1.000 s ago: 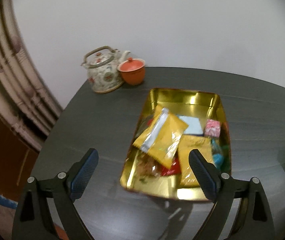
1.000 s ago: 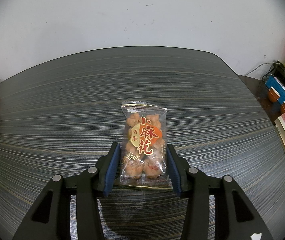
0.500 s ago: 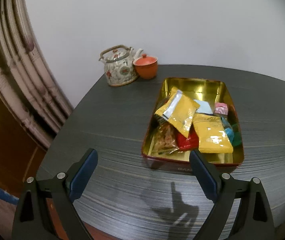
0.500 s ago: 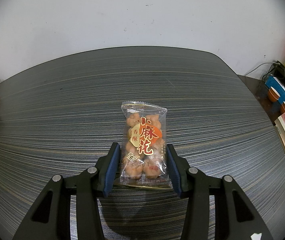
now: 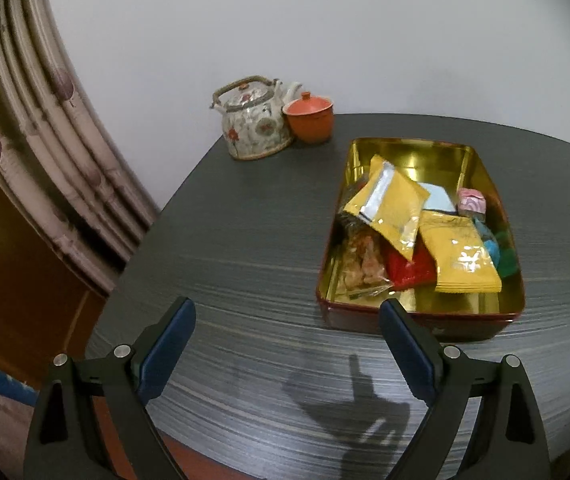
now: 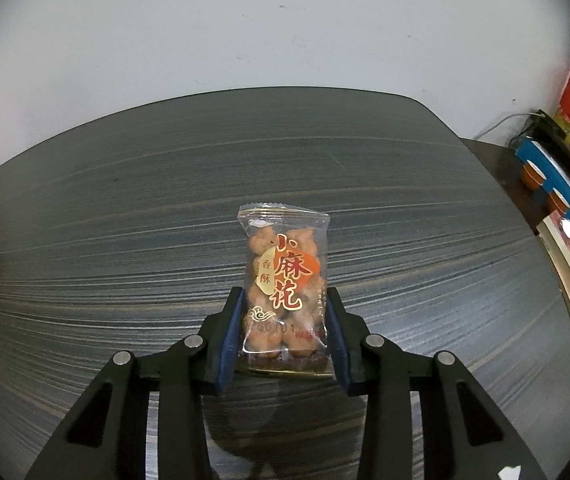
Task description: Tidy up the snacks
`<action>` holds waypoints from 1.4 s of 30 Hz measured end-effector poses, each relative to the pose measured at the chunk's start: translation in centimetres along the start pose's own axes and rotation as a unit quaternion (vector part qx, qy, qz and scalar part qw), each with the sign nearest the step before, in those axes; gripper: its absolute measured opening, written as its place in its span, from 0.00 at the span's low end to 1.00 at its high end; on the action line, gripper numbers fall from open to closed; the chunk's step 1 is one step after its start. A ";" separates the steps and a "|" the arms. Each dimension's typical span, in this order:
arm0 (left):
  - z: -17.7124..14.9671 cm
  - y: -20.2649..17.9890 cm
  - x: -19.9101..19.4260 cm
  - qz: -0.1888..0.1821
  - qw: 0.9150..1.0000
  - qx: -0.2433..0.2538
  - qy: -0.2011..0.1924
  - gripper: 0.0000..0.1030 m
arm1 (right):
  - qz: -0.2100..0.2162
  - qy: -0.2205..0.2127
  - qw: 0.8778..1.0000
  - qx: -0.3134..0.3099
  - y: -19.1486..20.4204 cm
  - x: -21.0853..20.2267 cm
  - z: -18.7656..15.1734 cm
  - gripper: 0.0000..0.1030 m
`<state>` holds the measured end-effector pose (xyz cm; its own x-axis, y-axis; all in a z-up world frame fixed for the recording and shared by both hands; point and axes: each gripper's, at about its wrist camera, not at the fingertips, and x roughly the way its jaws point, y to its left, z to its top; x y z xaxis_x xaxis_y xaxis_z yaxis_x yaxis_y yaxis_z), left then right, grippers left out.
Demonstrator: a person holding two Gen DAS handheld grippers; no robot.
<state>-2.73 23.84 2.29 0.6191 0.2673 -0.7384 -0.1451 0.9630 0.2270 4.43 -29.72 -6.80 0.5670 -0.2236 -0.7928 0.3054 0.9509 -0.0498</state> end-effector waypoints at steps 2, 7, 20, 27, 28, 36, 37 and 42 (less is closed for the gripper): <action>0.1 0.5 -0.1 -0.003 1.000 -0.013 -0.002 0.90 | 0.004 -0.002 1.000 0.005 0.2 -0.5 -0.1 0.34; 0.1 1.6 0.4 -0.002 0.999 -0.038 0.012 0.90 | 0.020 -0.007 1.000 0.000 1.2 -1.7 0.0 0.34; 0.0 1.8 0.7 0.001 0.998 -0.049 0.024 0.90 | 0.160 -0.041 0.978 -0.128 15.9 -9.4 1.4 0.34; -0.1 2.4 0.9 -0.002 0.997 -0.071 0.033 0.90 | 0.232 -0.041 0.954 -0.184 25.7 -13.4 0.2 0.34; -0.1 2.6 0.8 -0.003 0.997 -0.074 0.034 0.90 | 0.239 -0.041 0.951 -0.193 27.2 -13.9 -0.1 0.34; -0.3 3.3 1.1 0.006 0.995 -0.089 0.043 0.90 | 0.252 -0.019 0.939 -0.233 35.0 -14.3 -1.0 0.34; -0.3 3.4 1.2 0.007 0.995 -0.092 0.044 0.90 | 0.252 -0.014 0.939 -0.235 35.8 -14.0 -1.1 0.34; -0.3 3.7 1.3 0.009 0.994 -0.100 0.048 0.90 | 0.239 0.011 0.940 -0.244 37.8 -12.2 -1.3 0.34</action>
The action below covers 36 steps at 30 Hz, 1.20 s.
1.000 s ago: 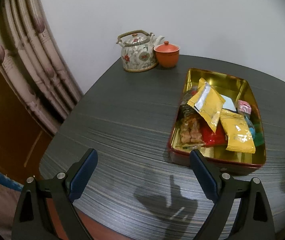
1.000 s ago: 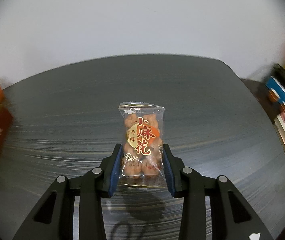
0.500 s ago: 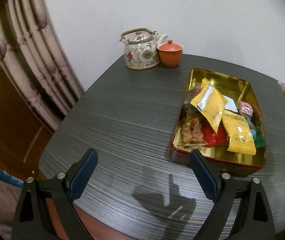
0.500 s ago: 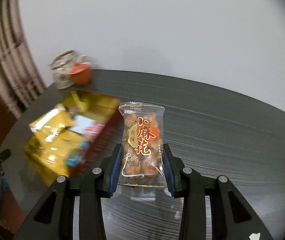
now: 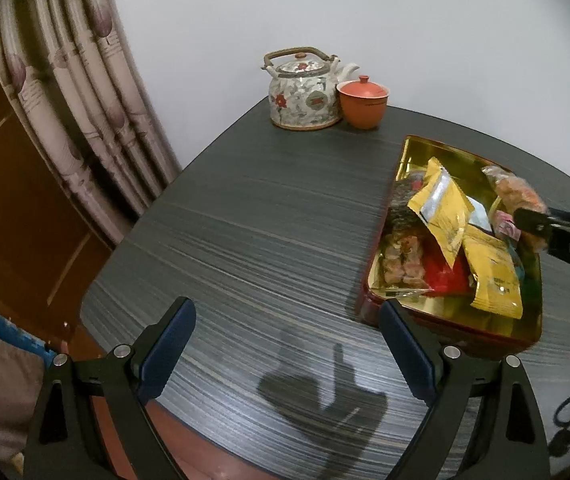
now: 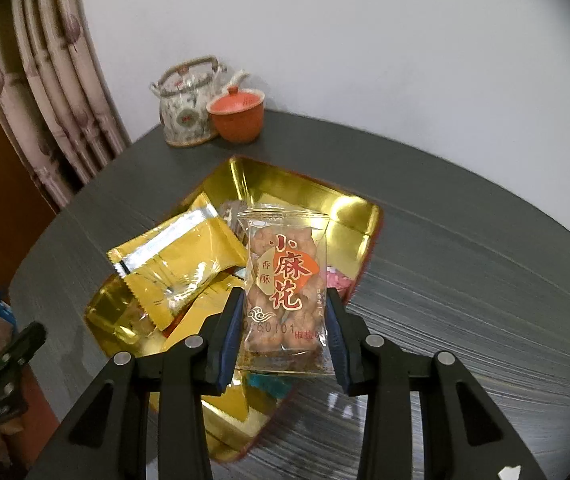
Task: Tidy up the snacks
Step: 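Lower the snack bag into the tin and open the right tool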
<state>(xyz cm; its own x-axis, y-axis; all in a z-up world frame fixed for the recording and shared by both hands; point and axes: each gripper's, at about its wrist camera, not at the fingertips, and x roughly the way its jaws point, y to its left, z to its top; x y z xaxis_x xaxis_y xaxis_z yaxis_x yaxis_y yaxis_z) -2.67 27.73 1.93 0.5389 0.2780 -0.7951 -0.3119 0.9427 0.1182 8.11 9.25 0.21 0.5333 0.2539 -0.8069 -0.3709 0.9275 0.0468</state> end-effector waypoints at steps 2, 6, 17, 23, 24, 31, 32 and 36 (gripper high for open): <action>0.0 0.1 0.1 0.001 1.000 -0.003 0.000 0.90 | -0.003 0.008 1.000 0.004 0.4 1.0 0.3 0.34; 0.0 0.2 0.1 0.002 1.000 -0.003 -0.001 0.90 | -0.014 0.014 1.000 0.012 0.8 2.5 0.8 0.35; 0.1 0.2 0.1 0.001 1.000 0.000 -0.003 0.90 | -0.025 0.036 0.999 0.026 0.5 4.7 0.2 0.37; 0.1 0.1 0.1 0.003 1.000 0.003 -0.005 0.90 | -0.026 0.023 0.999 0.022 0.7 3.4 -0.1 0.46; 0.1 0.0 0.1 0.002 1.000 0.003 -0.005 0.90 | -0.025 0.019 0.999 0.023 0.7 2.9 -0.3 0.51; 0.1 -0.3 -0.2 0.003 1.000 0.009 -0.009 0.90 | -0.017 -0.028 0.999 0.021 1.4 -2.0 -2.5 0.73; 0.0 -0.4 -0.2 0.001 1.000 0.009 -0.010 0.90 | -0.019 -0.029 0.999 0.021 1.5 -2.5 -2.8 0.79; -0.2 -0.9 -0.5 -0.004 1.000 0.014 -0.010 0.90 | -0.030 -0.033 0.999 0.018 2.1 -4.2 -4.7 0.92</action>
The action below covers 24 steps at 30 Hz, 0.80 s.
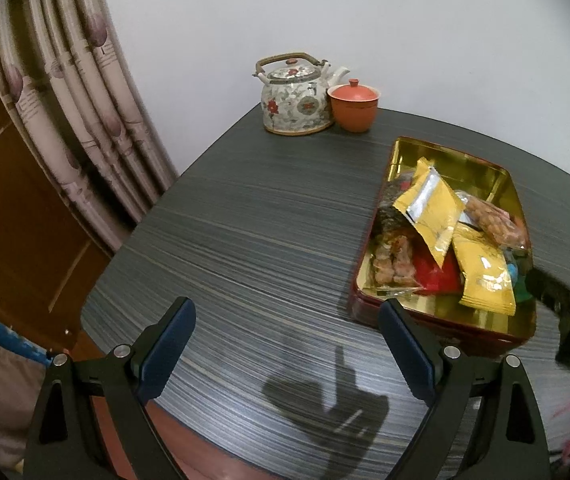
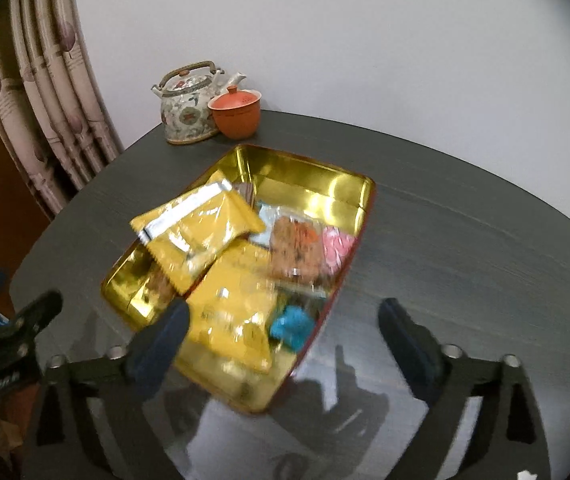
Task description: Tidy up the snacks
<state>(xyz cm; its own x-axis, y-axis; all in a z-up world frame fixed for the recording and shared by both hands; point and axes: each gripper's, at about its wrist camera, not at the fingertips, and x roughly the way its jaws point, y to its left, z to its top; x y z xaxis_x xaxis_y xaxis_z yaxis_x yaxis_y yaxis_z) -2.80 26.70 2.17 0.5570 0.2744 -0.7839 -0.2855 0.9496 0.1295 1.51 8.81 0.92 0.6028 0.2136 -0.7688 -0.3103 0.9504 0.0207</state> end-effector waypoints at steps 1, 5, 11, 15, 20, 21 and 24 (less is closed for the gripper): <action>0.0 -0.2 0.0 -0.001 1.000 0.003 0.000 0.90 | -0.005 0.000 1.000 -0.004 0.2 -0.3 -0.3 0.93; -0.1 -0.7 -0.2 0.002 1.000 0.016 -0.004 0.90 | -0.009 0.002 1.000 -0.009 0.7 -1.0 -1.8 1.00; -0.2 -0.9 -0.1 -0.002 1.000 0.021 0.001 0.90 | 0.009 0.021 1.000 -0.007 1.2 -1.1 -3.7 1.00; -0.2 -1.2 -0.1 -0.002 1.000 0.028 -0.001 0.90 | 0.006 0.027 1.000 -0.007 1.2 -0.9 -4.0 1.00; -0.4 -1.4 -0.1 -0.006 1.000 0.031 0.002 0.90 | -0.001 0.026 1.000 0.001 1.0 -1.0 -4.1 1.00; -0.4 -1.5 -0.2 -0.006 0.999 0.031 0.001 0.90 | -0.003 0.025 1.000 0.003 0.9 -1.0 -4.1 1.00; -0.4 -1.5 -0.2 -0.005 0.999 0.034 0.000 0.90 | -0.009 0.028 1.000 0.001 0.9 -0.9 -4.1 1.00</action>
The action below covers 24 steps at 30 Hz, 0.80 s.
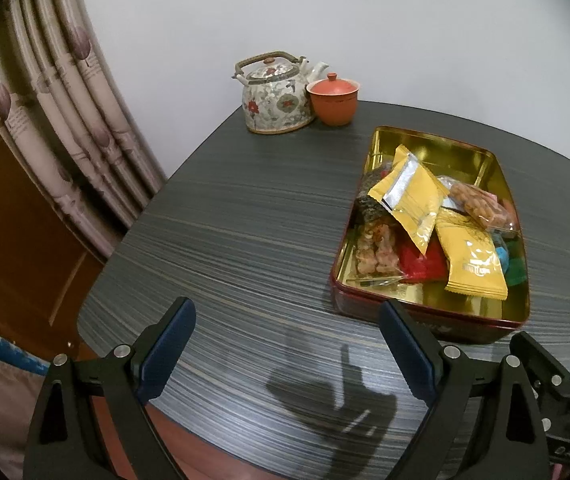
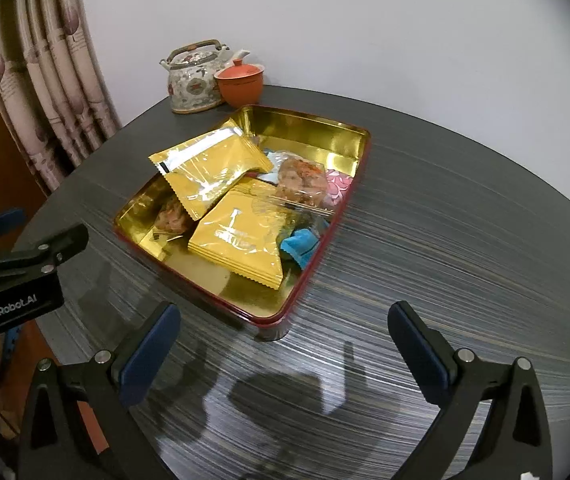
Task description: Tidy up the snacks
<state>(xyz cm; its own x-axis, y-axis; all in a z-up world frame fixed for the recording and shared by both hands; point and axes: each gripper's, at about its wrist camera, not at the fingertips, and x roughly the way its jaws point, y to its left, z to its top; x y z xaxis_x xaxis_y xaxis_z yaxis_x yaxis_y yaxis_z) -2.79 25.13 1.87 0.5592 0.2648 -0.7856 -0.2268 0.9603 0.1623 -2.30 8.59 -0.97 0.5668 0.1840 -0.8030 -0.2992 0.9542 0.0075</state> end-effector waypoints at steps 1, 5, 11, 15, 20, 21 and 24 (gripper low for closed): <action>0.0 0.0 0.0 0.000 1.000 0.001 0.000 0.90 | -0.003 0.002 1.000 -0.001 0.1 0.0 0.0 1.00; 0.0 -0.2 0.0 0.000 1.000 0.003 0.000 0.90 | -0.002 0.003 1.000 -0.002 0.1 0.0 -0.1 1.00; 0.0 -0.2 -0.1 0.001 1.000 0.004 0.000 0.90 | 0.005 0.005 1.000 -0.003 0.2 0.1 -0.1 1.00; -0.1 -0.4 -0.1 0.000 1.000 0.006 0.000 0.90 | 0.005 0.006 1.000 -0.002 0.2 0.2 -0.1 1.00; -0.1 -0.4 -0.2 0.000 1.000 0.008 -0.001 0.90 | 0.008 0.008 1.000 -0.001 0.2 0.2 -0.2 1.00; -0.1 -0.5 -0.2 0.000 1.000 0.009 -0.001 0.90 | 0.009 0.008 1.000 -0.001 0.2 0.2 -0.2 1.00; -0.2 -0.5 -0.3 0.002 1.000 0.014 -0.002 0.90 | 0.010 0.008 1.000 0.000 0.2 0.2 -0.2 1.00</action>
<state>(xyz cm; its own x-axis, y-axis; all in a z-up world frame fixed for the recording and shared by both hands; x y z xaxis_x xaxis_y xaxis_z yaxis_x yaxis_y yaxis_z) -2.98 24.51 1.90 0.5612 0.2681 -0.7831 -0.2061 0.9616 0.1815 -2.39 8.72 -1.25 0.5489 0.1993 -0.8118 -0.3101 0.9504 0.0236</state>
